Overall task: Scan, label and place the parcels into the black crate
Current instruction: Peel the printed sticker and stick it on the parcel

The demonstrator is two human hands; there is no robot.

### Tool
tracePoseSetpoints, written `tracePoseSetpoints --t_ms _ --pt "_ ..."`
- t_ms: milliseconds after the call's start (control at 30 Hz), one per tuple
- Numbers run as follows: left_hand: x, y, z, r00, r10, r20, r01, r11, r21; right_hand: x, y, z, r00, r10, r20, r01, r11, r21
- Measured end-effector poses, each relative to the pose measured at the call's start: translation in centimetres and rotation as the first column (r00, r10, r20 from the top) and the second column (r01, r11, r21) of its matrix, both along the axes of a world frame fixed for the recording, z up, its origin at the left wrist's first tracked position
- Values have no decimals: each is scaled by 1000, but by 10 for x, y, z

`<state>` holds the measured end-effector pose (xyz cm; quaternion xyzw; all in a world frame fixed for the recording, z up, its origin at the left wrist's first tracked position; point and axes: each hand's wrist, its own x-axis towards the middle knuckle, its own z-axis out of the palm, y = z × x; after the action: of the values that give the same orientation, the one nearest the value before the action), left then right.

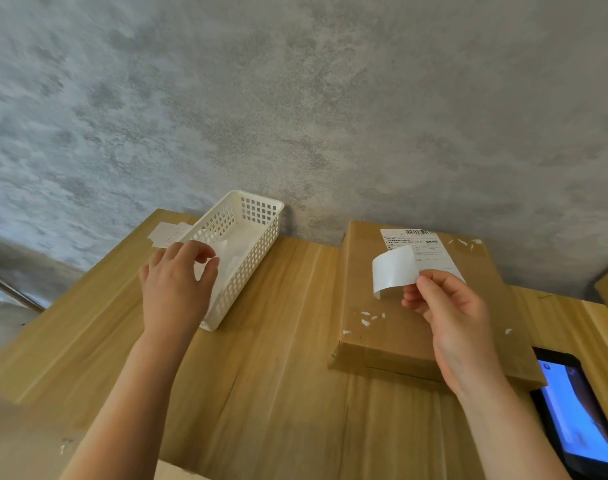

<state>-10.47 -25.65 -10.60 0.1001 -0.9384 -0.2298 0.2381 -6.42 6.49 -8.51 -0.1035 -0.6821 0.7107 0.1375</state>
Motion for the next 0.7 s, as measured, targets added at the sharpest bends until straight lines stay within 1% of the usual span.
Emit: tracePoseSetpoints --t_ms 67,133,200,300,400,467,533,600,667,700 --pt "7 16 14 993 -100 -60 102 994 38 2 1 2 999 -14 -40 15 1000 19" --pt "21 41 30 962 -247 -113 264 948 179 6 0 6 994 -4 -111 15 995 98" --pt "36 71 42 907 -402 -124 419 834 358 13 -5 12 983 38 -182 -4 983 186" --pt "53 113 47 792 -595 -136 572 646 505 26 -15 16 958 110 -263 -19 945 327" --pt "62 141 42 717 -670 -192 601 456 656 36 -21 13 922 181 -344 26 854 520" --pt "64 150 39 704 -677 -217 580 370 726 41 -19 11 901 206 -383 69 802 594" --pt "62 154 37 702 -673 -234 566 327 757 44 -16 11 893 231 -387 78 768 636" --pt "59 158 36 707 -668 -232 546 307 780 48 -10 12 884 251 -395 91 735 671" --pt "56 163 35 711 -672 -205 528 320 786 52 -2 10 884 239 -402 110 730 675" --pt "54 165 34 720 -669 -185 515 338 788 54 3 8 892 206 -402 127 739 661"
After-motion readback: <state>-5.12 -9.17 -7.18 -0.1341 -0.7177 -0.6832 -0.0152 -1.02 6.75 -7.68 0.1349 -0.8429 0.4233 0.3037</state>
